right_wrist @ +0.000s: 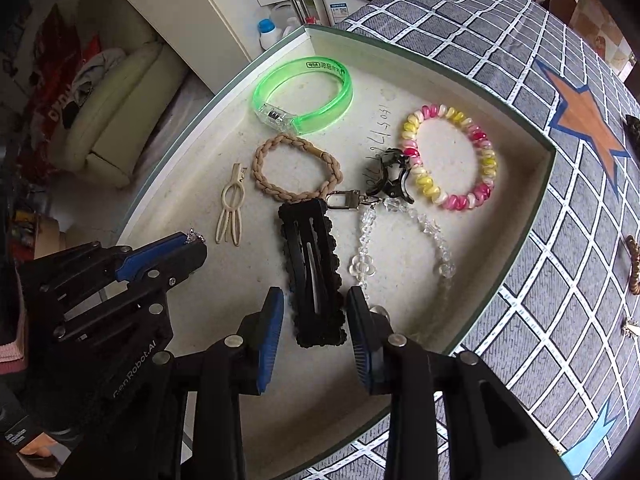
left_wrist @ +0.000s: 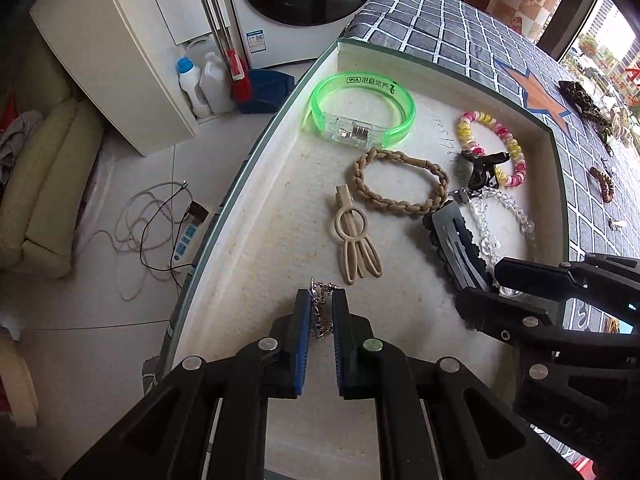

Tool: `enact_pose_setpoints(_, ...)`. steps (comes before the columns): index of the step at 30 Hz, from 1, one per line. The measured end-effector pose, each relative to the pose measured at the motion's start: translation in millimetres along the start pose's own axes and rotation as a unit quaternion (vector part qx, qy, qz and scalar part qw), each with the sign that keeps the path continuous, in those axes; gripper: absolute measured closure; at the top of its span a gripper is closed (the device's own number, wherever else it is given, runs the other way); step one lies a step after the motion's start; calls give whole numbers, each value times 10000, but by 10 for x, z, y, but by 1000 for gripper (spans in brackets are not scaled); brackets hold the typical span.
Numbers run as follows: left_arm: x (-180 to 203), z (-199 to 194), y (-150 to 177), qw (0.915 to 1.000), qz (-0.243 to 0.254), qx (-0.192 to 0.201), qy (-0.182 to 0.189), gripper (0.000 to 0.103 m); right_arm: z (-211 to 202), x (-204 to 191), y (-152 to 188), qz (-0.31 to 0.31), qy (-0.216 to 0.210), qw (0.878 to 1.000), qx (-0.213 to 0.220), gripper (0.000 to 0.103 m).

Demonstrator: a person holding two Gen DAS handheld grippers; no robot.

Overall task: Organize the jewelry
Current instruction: 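Carry both clips to the tray while the right tool releases the black snap clip inside, then open the left tool to drop the silver rhinestone clip in the tray, then grasp the yellow sunflower bracelet with the left tool while the right tool grasps the silver spiked barrette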

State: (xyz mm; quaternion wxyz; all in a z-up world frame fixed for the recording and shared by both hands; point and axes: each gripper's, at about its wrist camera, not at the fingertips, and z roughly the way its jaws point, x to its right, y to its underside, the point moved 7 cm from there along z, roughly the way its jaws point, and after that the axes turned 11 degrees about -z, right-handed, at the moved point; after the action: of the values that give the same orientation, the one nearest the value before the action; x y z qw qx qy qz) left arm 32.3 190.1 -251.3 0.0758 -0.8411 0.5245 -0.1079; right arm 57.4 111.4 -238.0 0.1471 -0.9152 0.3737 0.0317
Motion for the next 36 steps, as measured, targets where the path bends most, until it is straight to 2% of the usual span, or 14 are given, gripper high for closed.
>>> enact_pose_setpoints(3,-7,-4,11,10000,0,-29,-16,86,-82,49,1,141,-76,9998,80,51)
enact_pose_setpoints(14,-33,-66,28,9999,42,-28,-131,86,-488,326,68,653,-91,9968,450,50)
enact_pose_setpoints(21,12,-125,7,9998,136,-32,-167,85,-655,588,317,1091,-26,9926,526,50)
enact_pose_setpoints(22,25,-129,8,9997,172,-29,-186,67,-672,621,350,1142,-16,9921,528,50)
enact_pose_setpoints(23,33,-140,4,9995,202,-2,-237,44,-689,650,383,1196,-5,9914,532,50)
enact_pose_setpoints(24,32,-172,-9,9992,184,114,-331,2,-700,681,417,1250,3,9907,535,50)
enact_pose_setpoints(26,44,-284,-41,9977,247,459,-432,0,-732,736,496,1359,16,9892,543,50)
enact_pose_setpoints(33,111,-342,-63,9979,335,379,-401,0,-800,958,770,1724,81,9836,530,50)
enact_pose_setpoints(36,181,-395,-71,9973,422,436,-411,0,-842,1076,895,1919,114,9798,547,34)
